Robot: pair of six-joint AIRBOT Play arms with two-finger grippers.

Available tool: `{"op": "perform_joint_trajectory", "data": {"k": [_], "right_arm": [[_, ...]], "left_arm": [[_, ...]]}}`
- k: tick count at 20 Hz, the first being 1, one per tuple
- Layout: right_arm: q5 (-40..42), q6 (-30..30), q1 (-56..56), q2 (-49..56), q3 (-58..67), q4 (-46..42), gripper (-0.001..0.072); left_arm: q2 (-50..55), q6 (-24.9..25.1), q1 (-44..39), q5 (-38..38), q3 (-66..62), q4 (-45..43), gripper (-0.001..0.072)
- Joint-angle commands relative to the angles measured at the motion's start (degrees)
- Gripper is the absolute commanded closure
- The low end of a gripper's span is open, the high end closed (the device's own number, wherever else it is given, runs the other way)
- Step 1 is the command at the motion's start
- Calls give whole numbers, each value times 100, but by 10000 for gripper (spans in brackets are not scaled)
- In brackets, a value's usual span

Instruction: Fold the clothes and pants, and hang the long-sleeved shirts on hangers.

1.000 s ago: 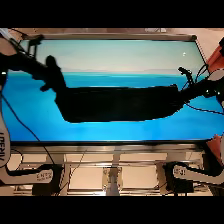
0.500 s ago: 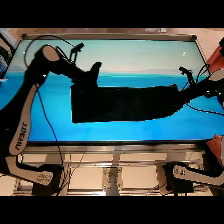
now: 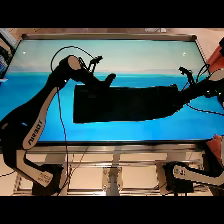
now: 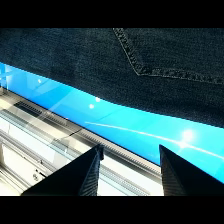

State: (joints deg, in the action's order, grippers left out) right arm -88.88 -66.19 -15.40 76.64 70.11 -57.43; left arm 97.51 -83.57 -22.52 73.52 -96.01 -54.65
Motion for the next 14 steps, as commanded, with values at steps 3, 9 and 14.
{"op": "perform_joint_trajectory", "data": {"k": [3, 9, 14], "right_arm": [[-9, -11, 2, -4, 0, 2, 306], [-50, -13, 2, -4, 0, 2, 306], [-111, -13, 2, -4, 0, 2, 306]], "left_arm": [[149, -2, -251, -133, -4, 114, 679], [297, -2, -278, -138, -4, 291, 402], [293, 210, -267, -125, -4, 678, 398]]}}
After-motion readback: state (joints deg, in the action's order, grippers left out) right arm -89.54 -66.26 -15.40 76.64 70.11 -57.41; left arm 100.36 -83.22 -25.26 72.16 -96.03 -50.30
